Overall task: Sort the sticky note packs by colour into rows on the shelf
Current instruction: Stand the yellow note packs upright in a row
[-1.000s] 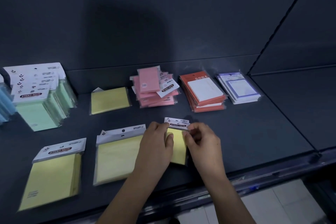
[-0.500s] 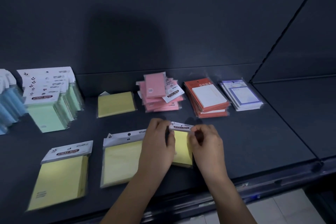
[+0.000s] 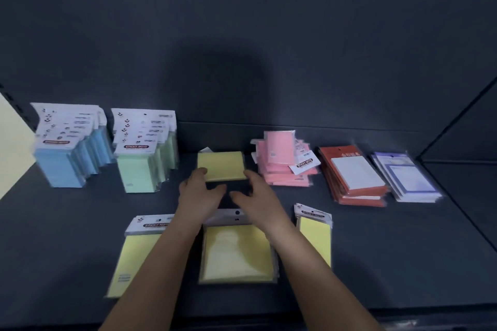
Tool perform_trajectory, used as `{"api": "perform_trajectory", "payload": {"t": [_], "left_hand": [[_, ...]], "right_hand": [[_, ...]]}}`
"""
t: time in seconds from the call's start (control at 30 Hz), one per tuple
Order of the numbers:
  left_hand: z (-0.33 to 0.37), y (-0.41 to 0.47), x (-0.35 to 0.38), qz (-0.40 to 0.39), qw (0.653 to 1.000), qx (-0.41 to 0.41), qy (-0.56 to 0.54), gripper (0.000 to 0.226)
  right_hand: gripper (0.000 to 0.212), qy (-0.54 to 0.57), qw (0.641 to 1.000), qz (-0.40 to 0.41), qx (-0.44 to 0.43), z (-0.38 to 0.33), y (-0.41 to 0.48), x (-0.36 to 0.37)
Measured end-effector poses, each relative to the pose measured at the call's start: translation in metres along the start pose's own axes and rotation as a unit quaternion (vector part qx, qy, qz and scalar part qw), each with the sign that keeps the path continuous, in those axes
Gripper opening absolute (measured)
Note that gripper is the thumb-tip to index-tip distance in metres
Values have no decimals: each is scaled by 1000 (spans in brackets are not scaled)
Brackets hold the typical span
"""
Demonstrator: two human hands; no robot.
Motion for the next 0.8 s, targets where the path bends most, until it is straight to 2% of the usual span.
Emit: {"api": "perform_trajectory", "payload": {"t": [0.13,0.2,0.3,0.37,0.43,0.53,0.6,0.7,0.8], "left_hand": [[-4,0,-11,11,987,-47,-152,48],[-8,1,-18,26,979,-69,-188,41],[-12,0,-32,79,970,-69,-220,22],[-16,-1,-42,127,957,-55,-254,8],[-16,-5,-48,144,945,-44,-291,16],[-3,-13,-51,87,928,-17,-362,24],[14,-24,-49,8,922,4,-387,29],[29,-44,-44,-78,931,38,-355,39],[31,-60,-40,-102,941,63,-315,45]], "right_hand": [[53,188,976,-1,107,4,10,10],[45,218,969,11,118,5,11,9],[15,299,945,24,133,7,5,7],[15,352,924,15,148,9,-1,7],[12,383,910,3,158,10,-5,8],[6,414,898,-16,148,8,-9,3],[9,394,912,-25,116,6,-11,-5],[6,382,922,-13,57,0,-22,-17],[14,390,920,28,4,1,-34,-31]]}}
Point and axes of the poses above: each hand's wrist, its own y-axis towards the middle knuckle, its own x-axis out of the palm, z = x × y, the point moved 6 cm from there along y, towards the middle knuckle, and after that the axes turned 2 degrees about x, right-handed, at the moved point
